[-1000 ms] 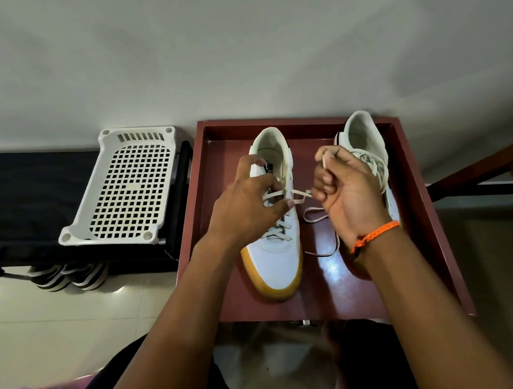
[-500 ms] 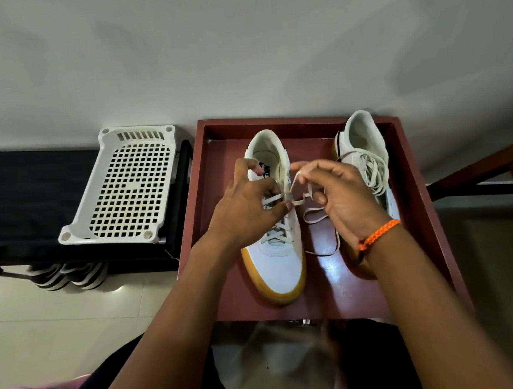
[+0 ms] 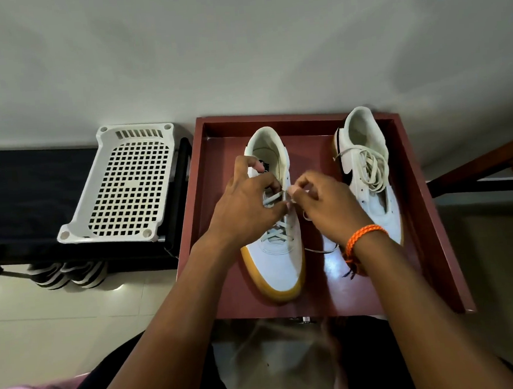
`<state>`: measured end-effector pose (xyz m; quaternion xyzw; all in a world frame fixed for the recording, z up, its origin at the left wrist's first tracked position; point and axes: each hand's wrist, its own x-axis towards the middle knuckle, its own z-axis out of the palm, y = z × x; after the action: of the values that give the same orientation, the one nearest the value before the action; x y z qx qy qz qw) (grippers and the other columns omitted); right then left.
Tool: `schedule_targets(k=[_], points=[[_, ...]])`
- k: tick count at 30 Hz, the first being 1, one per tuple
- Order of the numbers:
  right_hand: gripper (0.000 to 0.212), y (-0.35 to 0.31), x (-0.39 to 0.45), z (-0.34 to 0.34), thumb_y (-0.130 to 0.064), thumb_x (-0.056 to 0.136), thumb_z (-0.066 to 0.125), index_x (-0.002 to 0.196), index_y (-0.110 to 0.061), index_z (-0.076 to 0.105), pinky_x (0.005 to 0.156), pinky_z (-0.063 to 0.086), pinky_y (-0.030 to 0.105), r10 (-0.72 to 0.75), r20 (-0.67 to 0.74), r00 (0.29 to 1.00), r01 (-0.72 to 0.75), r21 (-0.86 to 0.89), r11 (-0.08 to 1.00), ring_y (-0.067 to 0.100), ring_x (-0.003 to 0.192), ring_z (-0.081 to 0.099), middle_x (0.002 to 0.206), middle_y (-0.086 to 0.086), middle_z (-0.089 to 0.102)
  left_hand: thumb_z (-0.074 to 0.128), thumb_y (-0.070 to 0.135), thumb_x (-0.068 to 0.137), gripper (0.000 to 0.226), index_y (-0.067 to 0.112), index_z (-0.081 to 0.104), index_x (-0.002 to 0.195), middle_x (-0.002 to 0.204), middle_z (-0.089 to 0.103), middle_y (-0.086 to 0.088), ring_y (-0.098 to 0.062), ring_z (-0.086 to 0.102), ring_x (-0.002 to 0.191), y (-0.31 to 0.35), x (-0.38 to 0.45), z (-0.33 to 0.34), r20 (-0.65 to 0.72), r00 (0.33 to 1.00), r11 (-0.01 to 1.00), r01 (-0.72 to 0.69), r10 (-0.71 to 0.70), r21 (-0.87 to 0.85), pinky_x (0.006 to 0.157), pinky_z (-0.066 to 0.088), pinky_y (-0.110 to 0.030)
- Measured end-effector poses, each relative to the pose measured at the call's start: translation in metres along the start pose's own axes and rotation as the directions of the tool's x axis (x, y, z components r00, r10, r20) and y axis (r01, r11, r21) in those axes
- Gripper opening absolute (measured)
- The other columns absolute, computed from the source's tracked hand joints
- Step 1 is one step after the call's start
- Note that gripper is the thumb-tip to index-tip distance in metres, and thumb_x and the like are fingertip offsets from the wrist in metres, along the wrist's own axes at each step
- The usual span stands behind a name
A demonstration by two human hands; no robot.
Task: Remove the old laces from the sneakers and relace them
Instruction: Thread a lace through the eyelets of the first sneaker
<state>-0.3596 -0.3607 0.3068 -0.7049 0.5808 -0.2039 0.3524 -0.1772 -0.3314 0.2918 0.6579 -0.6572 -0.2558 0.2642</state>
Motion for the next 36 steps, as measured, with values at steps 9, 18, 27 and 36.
schedule_targets(k=[9, 18, 27, 36], points=[[0.027, -0.025, 0.002, -0.023, -0.001, 0.101, 0.054, 0.079, -0.013, 0.064, 0.050, 0.026, 0.020, 0.047, 0.059, 0.997, -0.075, 0.828, 0.556, 0.008, 0.059, 0.034, 0.073, 0.005, 0.049, 0.081, 0.055, 0.087, 0.030, 0.032, 0.066, 0.100, 0.139, 0.032, 0.015, -0.014, 0.060, 0.106, 0.002, -0.001, -0.004, 0.028, 0.999, 0.999, 0.018, -0.019, 0.047, 0.076, 0.059, -0.041], [0.018, -0.026, -0.004, -0.039, -0.016, 0.095, 0.047, 0.079, -0.020, 0.041, 0.060, 0.023, 0.025, -0.250, 0.149, 0.957, -0.164, 0.986, -0.039, 0.012, 0.069, 0.020, 0.078, -0.005, 0.029, 0.080, 0.059, 0.086, 0.032, 0.035, 0.064, 0.100, 0.141, 0.035, 0.015, -0.015, 0.061, 0.103, 0.003, -0.002, -0.007, 0.018, 1.000, 0.994, 0.020, -0.022, 0.104, 0.074, 0.059, -0.042], [0.009, -0.001, 0.014, -0.021, -0.015, 0.099, 0.068, 0.104, -0.021, 0.073, 0.080, 0.050, 0.028, 0.087, -0.257, 0.963, 0.030, 0.418, 0.908, 0.009, 0.089, 0.062, 0.100, -0.003, 0.070, 0.088, 0.040, 0.080, 0.028, 0.036, 0.070, 0.101, 0.115, 0.048, 0.012, -0.019, 0.045, 0.114, 0.025, -0.007, 0.005, -0.187, 0.961, 0.946, -0.143, 0.202, 0.290, 0.092, 0.041, -0.039], [0.026, -0.002, 0.007, -0.010, -0.011, 0.095, 0.066, 0.115, -0.025, 0.071, 0.102, 0.048, 0.033, -0.029, -0.265, 0.964, 0.042, 0.043, 0.998, 0.016, 0.114, 0.057, 0.121, -0.003, 0.058, 0.085, 0.038, 0.088, 0.012, 0.029, 0.083, 0.096, 0.072, 0.065, 0.016, -0.013, 0.066, 0.074, 0.022, -0.004, 0.004, -0.014, 1.000, 1.000, -0.019, 0.018, -0.012, 0.066, 0.050, -0.036]])
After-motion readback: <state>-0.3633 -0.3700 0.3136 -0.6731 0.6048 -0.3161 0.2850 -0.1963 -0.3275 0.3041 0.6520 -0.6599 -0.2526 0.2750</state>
